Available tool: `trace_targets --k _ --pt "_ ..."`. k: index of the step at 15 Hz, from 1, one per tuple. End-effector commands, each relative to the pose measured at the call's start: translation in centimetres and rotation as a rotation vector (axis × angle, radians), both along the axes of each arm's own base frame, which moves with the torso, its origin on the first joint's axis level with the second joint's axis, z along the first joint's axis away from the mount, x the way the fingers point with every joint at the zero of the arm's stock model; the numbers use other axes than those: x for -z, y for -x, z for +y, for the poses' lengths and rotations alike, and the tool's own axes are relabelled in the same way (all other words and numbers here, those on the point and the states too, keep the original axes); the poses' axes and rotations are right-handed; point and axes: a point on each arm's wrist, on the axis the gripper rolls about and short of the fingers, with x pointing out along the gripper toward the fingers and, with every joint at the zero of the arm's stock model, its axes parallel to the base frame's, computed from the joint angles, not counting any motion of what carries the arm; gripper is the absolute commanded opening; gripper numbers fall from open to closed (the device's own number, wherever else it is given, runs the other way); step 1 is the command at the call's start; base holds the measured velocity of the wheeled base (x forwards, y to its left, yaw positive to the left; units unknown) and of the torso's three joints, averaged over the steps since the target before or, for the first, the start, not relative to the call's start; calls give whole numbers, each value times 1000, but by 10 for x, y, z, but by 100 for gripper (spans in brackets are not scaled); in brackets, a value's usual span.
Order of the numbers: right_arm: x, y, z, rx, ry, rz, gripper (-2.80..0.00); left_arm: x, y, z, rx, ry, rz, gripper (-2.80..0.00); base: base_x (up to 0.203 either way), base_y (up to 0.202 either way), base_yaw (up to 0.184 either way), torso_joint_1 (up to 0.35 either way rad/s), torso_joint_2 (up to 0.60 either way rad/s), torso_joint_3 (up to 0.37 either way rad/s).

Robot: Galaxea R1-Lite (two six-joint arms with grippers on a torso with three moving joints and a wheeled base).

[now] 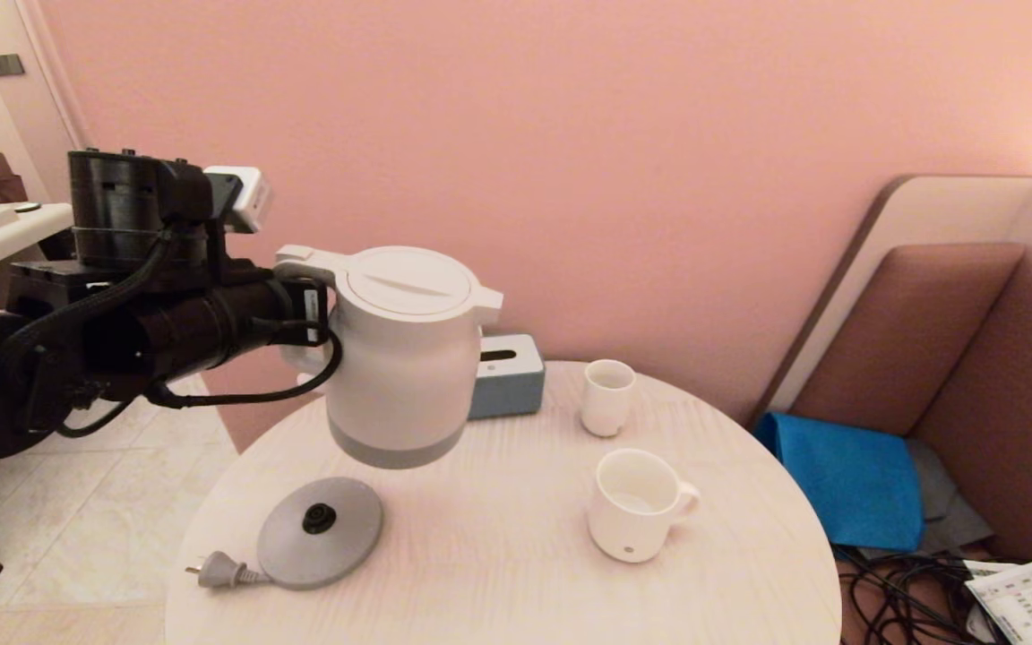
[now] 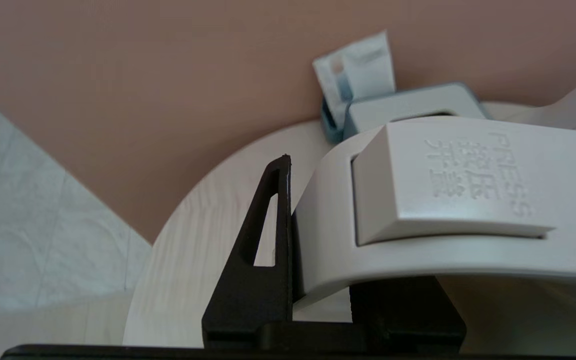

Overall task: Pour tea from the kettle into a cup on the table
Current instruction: Pour water into the cup

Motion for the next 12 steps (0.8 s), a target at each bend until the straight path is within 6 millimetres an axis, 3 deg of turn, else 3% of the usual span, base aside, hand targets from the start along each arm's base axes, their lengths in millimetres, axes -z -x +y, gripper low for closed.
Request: trace_targets --k 1,12 --pt "0 0 0 0 0 1 -280 0 -4 -22 47 -18 -6 -280 0 0 0 0 0 0" --pt "0 0 0 0 0 1 -280 17 1 -67 130 -50 30 -280 0 0 0 0 0 0"
